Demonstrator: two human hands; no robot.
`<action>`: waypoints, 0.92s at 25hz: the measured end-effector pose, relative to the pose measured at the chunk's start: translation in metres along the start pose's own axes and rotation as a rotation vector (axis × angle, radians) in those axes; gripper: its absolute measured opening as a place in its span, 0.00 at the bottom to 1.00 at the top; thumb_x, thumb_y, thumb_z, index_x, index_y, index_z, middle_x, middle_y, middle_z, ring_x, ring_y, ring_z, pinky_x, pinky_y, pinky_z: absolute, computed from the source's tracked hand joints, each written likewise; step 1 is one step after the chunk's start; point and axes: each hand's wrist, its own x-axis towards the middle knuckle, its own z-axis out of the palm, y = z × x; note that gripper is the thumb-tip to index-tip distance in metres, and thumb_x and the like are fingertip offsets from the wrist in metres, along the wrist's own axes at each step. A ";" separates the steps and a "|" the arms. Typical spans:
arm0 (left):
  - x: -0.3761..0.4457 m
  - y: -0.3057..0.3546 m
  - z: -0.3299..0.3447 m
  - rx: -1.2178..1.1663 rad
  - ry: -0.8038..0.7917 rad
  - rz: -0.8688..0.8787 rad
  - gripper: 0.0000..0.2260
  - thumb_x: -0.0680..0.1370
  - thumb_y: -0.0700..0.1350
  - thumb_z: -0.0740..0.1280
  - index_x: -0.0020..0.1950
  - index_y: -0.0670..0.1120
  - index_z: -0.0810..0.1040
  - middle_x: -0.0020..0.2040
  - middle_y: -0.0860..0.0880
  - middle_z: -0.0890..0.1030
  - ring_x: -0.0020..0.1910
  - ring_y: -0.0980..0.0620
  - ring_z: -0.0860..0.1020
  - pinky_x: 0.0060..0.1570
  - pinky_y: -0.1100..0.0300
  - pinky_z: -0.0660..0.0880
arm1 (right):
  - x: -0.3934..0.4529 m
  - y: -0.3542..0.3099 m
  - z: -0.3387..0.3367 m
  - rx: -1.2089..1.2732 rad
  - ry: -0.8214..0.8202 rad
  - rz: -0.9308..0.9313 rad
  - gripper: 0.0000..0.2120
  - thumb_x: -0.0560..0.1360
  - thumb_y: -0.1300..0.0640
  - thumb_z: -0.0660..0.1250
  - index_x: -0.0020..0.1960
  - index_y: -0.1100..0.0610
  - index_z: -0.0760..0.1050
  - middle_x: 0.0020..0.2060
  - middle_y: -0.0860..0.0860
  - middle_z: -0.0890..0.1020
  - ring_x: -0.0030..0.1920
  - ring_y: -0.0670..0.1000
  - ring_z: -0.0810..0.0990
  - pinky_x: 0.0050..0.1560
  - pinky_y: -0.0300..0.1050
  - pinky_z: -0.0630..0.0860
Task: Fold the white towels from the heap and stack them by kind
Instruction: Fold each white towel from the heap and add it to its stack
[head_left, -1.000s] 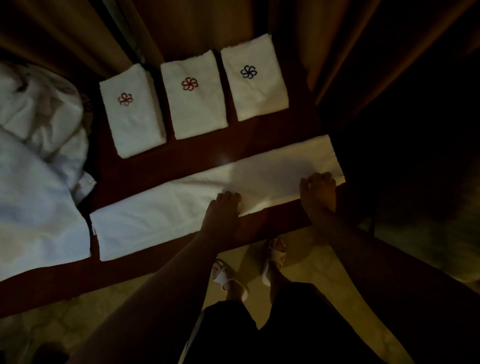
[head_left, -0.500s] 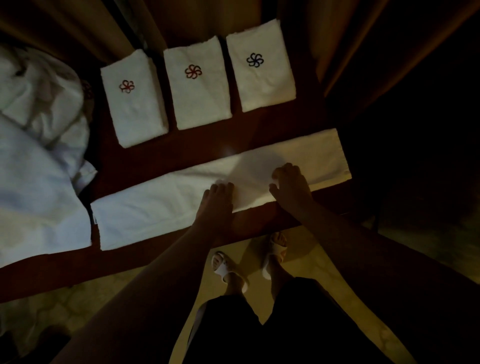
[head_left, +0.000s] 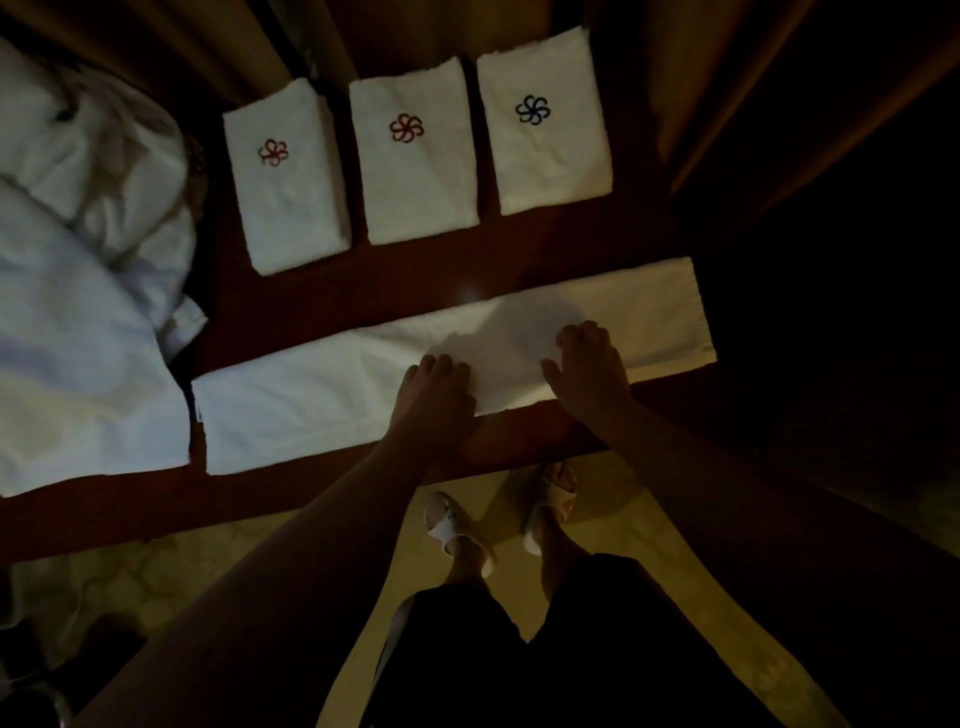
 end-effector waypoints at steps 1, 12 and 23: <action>-0.002 -0.001 0.000 -0.010 -0.021 0.003 0.13 0.75 0.55 0.65 0.48 0.45 0.76 0.46 0.47 0.74 0.49 0.48 0.73 0.48 0.54 0.71 | -0.001 -0.001 0.000 -0.021 -0.001 0.005 0.20 0.77 0.48 0.64 0.63 0.60 0.68 0.60 0.59 0.71 0.60 0.58 0.70 0.56 0.52 0.72; 0.043 0.022 0.023 0.008 -0.111 0.007 0.35 0.80 0.60 0.58 0.79 0.48 0.43 0.78 0.36 0.42 0.77 0.37 0.43 0.74 0.41 0.50 | 0.026 -0.008 0.012 -0.048 -0.098 -0.312 0.29 0.80 0.47 0.57 0.77 0.56 0.55 0.77 0.58 0.52 0.77 0.59 0.48 0.74 0.59 0.52; 0.051 0.021 0.007 -0.152 -0.209 0.074 0.32 0.82 0.57 0.55 0.79 0.48 0.43 0.78 0.39 0.39 0.77 0.40 0.39 0.74 0.45 0.43 | 0.008 0.078 -0.003 -0.194 0.011 0.164 0.36 0.79 0.37 0.51 0.79 0.53 0.43 0.77 0.60 0.46 0.77 0.60 0.45 0.75 0.61 0.46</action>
